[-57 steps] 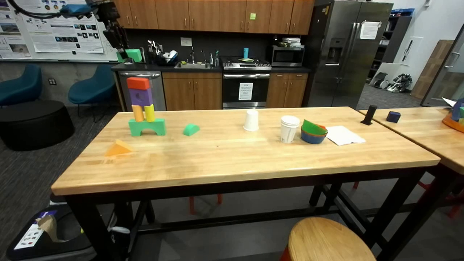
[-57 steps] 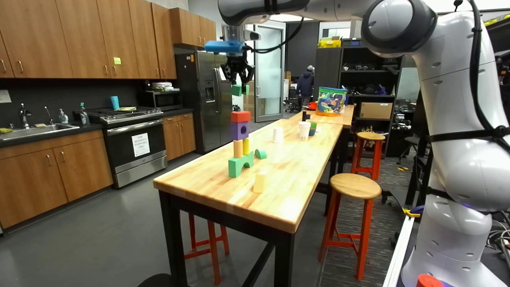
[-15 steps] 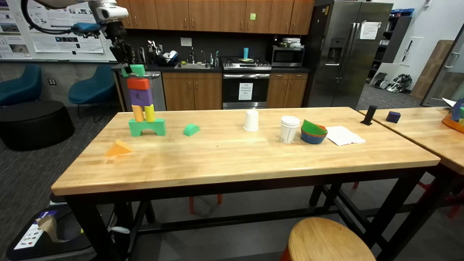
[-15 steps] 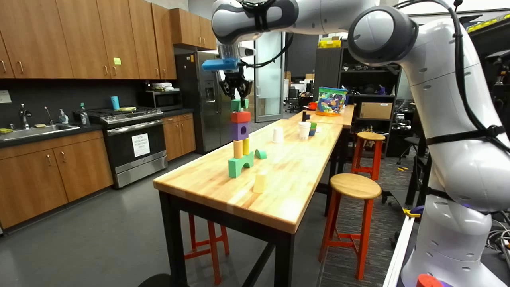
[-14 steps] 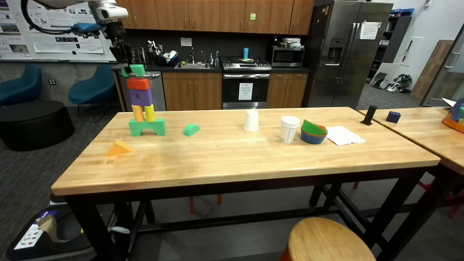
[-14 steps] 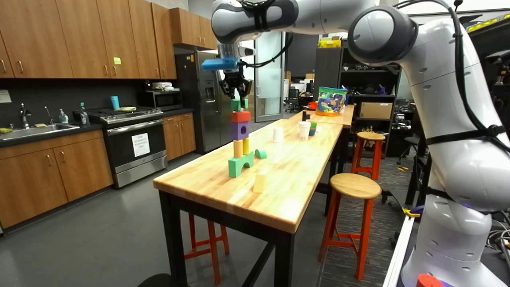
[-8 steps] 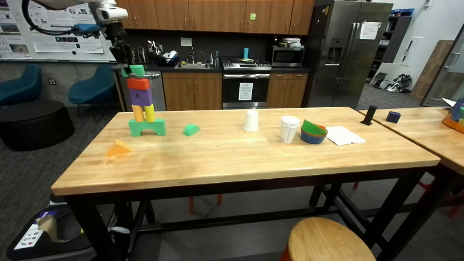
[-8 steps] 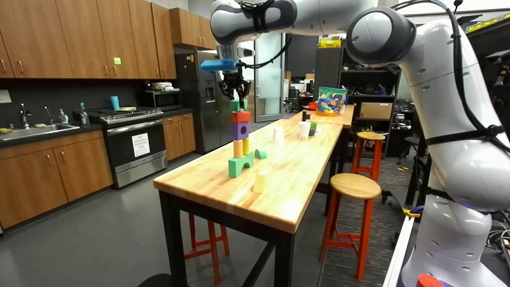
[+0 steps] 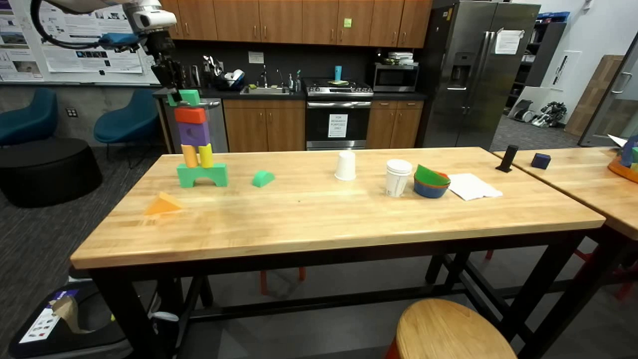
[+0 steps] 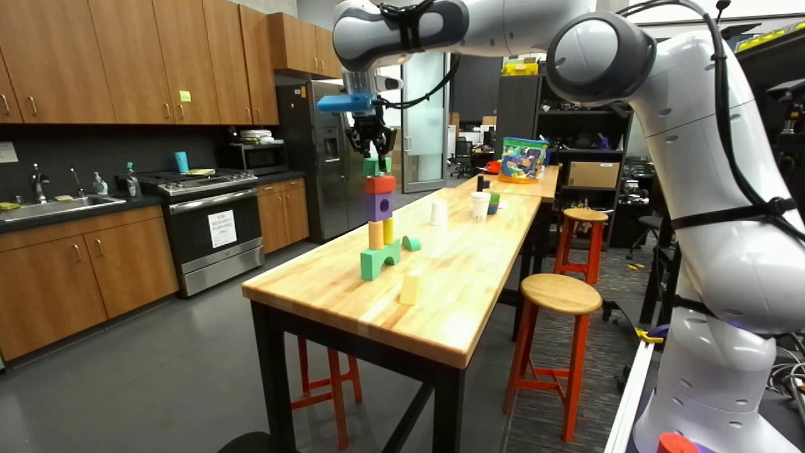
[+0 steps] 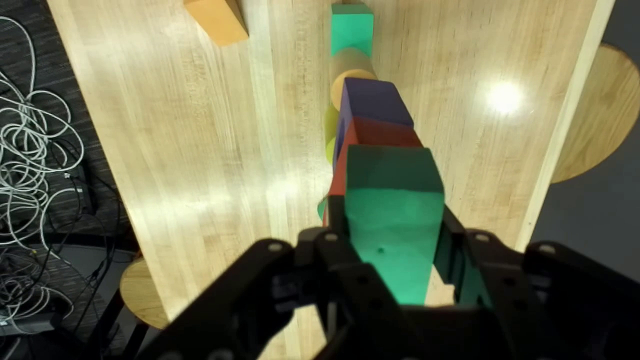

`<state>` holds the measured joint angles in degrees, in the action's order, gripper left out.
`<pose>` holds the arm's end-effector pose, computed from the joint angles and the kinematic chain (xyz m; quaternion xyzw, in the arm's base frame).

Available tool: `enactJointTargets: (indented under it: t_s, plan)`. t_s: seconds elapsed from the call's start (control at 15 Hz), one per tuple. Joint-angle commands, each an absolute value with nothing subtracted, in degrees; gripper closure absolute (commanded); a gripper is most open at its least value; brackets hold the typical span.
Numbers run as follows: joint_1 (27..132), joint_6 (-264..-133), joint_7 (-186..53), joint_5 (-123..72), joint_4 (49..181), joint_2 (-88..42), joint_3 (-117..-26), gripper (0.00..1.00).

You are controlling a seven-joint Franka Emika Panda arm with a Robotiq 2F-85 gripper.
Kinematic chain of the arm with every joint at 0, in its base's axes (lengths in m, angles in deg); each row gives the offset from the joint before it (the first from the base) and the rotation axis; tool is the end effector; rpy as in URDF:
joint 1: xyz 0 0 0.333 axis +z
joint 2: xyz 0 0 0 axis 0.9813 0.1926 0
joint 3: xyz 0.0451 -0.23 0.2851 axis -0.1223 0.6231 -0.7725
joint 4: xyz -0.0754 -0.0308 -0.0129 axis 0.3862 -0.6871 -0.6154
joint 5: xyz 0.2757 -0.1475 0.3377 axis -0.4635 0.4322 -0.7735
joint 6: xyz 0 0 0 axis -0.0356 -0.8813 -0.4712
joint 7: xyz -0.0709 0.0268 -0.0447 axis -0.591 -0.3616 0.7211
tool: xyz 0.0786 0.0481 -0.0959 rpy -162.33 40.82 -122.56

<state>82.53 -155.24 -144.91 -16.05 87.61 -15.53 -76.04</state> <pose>0.7696 0.0247 0.6015 0.7687 -0.6308 0.0866 0.0615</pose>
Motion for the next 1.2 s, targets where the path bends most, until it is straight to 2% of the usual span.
enactJointTargets:
  t_s: [0.0, 1.13]
  plan:
    - [82.3, -154.6, -146.1, -17.0, 86.6, -15.3, -76.0, 0.84]
    - [81.6, -154.9, -147.8, -17.8, 87.1, -15.4, -76.1, 0.84]
